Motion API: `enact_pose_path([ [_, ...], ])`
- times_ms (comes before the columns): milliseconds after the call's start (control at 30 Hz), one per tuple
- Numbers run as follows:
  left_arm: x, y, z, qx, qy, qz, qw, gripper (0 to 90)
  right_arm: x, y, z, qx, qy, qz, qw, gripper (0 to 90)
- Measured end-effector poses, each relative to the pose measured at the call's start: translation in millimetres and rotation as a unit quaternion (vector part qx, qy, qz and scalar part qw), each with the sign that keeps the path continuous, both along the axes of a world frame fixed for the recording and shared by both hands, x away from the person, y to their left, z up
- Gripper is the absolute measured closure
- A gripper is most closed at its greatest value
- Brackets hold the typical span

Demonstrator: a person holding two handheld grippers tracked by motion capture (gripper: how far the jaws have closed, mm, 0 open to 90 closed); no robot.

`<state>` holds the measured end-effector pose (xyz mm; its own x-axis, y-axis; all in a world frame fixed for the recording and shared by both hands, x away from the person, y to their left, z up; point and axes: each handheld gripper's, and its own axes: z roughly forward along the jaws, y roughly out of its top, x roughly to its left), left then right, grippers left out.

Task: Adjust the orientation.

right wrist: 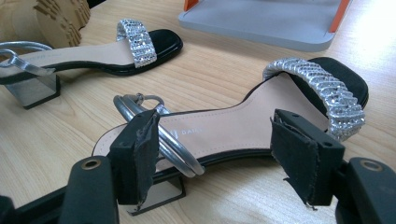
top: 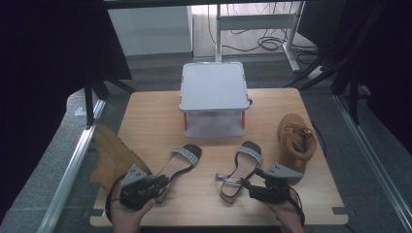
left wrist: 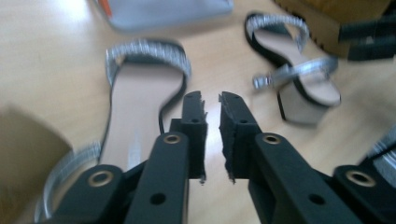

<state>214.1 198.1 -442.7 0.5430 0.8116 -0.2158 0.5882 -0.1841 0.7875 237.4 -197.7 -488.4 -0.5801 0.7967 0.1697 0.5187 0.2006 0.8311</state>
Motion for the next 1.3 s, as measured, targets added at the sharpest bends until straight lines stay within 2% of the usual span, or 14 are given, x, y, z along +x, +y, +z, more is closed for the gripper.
enact_pose_path([
  [33,9.0,-4.0,6.1,0.007,-0.006,0.001,1.0000,73.7,0.8,1.8,0.2,0.001,0.001,-0.001,1.0000,32.6],
  [100,13.8,-5.5,8.3,0.009,-0.004,0.001,0.9999,71.8,1.0,2.6,0.1,0.001,0.000,0.000,1.0000,32.7],
  [200,19.2,-4.4,8.0,0.008,-0.004,0.004,1.0000,63.6,0.0,5.0,0.6,0.000,-0.003,0.001,1.0000,34.4],
  [333,18.1,1.6,0.3,0.005,0.000,0.007,1.0000,53.5,0.0,4.9,0.6,0.004,-0.005,0.002,1.0000,38.9],
  [367,17.5,3.5,-0.6,0.005,-0.001,0.003,1.0000,50.5,0.5,5.0,0.6,0.008,-0.014,0.000,0.9999,41.9],
  [433,17.0,7.5,-0.7,0.002,-0.005,-0.002,1.0000,47.5,2.8,6.8,1.4,0.036,-0.019,0.013,0.9991,48.1],
  [567,16.1,13.5,0.9,-0.009,-0.010,-0.007,0.9999,41.4,3.8,14.2,3.9,0.038,-0.030,0.021,0.9986,54.3],
  [633,16.9,14.1,0.5,-0.011,-0.006,-0.010,0.9999,39.9,2.4,17.7,6.3,0.037,-0.039,0.025,0.9982,60.0],
  [667,16.9,14.1,0.5,-0.011,-0.006,-0.010,0.9999,39.3,2.4,17.7,6.3,0.037,-0.039,0.025,0.9982,60.0],
  [733,17.6,13.6,0.5,-0.013,-0.006,-0.017,0.9998,38.2,-1.1,19.4,9.5,0.041,-0.057,0.022,0.9973,70.2],
  [833,17.1,11.4,1.4,-0.010,-0.011,-0.022,0.9997,35.9,-4.8,20.5,10.6,0.042,-0.068,0.016,0.9966,76.2],
  [933,16.8,9.3,3.0,-0.008,-0.013,-0.022,0.9996,34.4,-8.0,28.8,8.3,0.041,-0.059,0.025,0.9971,81.1],
  [1133,21.3,7.3,1.0,-0.010,-0.006,-0.028,0.9995,35.2,-8.0,49.9,3.3,0.025,-0.064,0.041,0.9968,88.7],
  [1300,26.5,3.4,-2.7,0.000,0.004,-0.032,0.9995,35.3,-9.1,69.1,-1.5,0.013,-0.059,0.047,0.9970,89.1],
])
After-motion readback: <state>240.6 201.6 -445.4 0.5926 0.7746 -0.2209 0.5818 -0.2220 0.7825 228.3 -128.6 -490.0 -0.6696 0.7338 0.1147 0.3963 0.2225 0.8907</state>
